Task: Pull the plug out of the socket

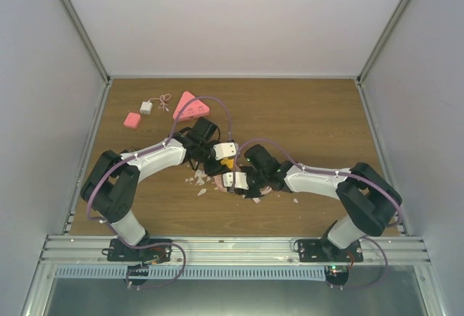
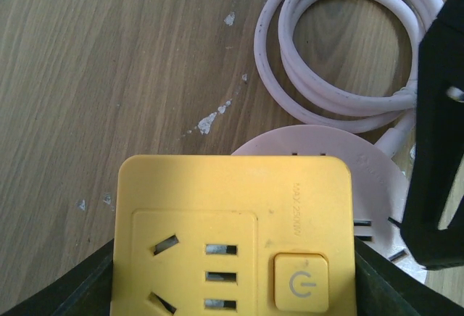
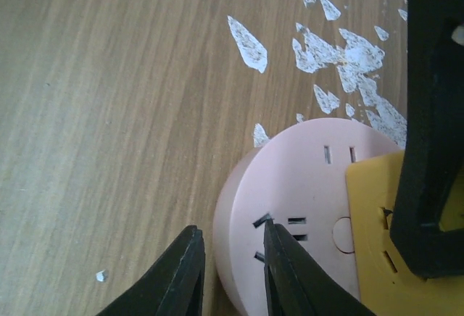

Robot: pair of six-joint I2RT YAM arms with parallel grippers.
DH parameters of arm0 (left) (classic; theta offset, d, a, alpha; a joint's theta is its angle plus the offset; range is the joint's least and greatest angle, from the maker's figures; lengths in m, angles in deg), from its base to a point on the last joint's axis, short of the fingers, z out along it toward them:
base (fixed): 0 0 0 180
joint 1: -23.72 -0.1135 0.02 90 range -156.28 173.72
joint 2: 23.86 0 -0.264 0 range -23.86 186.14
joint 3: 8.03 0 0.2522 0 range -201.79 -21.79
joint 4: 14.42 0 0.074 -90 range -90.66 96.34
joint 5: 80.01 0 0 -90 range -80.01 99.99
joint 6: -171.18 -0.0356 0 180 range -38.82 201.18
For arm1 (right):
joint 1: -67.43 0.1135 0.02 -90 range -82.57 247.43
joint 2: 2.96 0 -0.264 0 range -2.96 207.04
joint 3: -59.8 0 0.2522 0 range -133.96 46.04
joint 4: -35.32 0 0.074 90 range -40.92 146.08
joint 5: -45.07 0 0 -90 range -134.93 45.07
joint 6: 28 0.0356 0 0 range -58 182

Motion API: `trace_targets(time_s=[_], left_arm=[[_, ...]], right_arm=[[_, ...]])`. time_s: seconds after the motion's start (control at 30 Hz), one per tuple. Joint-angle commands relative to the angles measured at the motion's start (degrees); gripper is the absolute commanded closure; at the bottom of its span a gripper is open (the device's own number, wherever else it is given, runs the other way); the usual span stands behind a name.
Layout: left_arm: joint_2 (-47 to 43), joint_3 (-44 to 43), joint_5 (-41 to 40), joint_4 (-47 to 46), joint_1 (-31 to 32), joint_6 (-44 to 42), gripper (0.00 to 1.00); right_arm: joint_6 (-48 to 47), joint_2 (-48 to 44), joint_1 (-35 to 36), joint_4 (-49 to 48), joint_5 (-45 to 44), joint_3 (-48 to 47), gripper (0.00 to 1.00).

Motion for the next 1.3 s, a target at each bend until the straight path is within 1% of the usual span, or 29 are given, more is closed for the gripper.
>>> trace_targets(time_s=[0.0, 0.17, 0.3, 0.43, 0.57, 0.7, 0.97, 1.27], left_arm=[[-0.08, 1.22, 2.8, -1.4, 0.19, 0.81, 0.76], [-0.25, 1.13, 3.28, -1.29, 0.28, 0.75, 0.76], [-0.42, 0.72, 3.9, -0.76, 0.28, -0.04, 0.77], [-1.12, 0.23, 4.98, 0.07, 0.28, -1.12, 0.79], [-1.18, -1.0, 6.28, 1.5, 0.02, -1.54, 0.82], [-1.45, -1.69, 7.46, 2.07, -0.07, -1.73, 0.82], [-1.44, -3.61, 14.87, 5.29, -0.34, -1.2, 0.83], [-1.32, -5.07, 16.37, 6.23, -0.55, 0.05, 0.84]], right_arm=[[-1.45, 1.68, 0.63, -2.98, -2.74, -0.91, 0.73], [-2.04, 3.51, 0.72, -2.84, -4.0, -1.1, 0.65], [-2.55, 5.04, 1.08, -1.83, -4.85, -1.52, 0.64], [-2.51, 6.86, 1.08, -0.15, -5.23, -2.23, 0.65], [-2.33, 7.56, 1.03, 1.36, -5.02, -2.58, 0.7], [-1.95, 7.85, 1.05, 2.13, -4.83, -2.72, 0.73], [-1.22, 8.76, 0.73, 2.38, -4.52, -2.73, 0.75], [-1.02, 9.43, 0.18, 2.76, -3.99, -2.87, 0.76]])
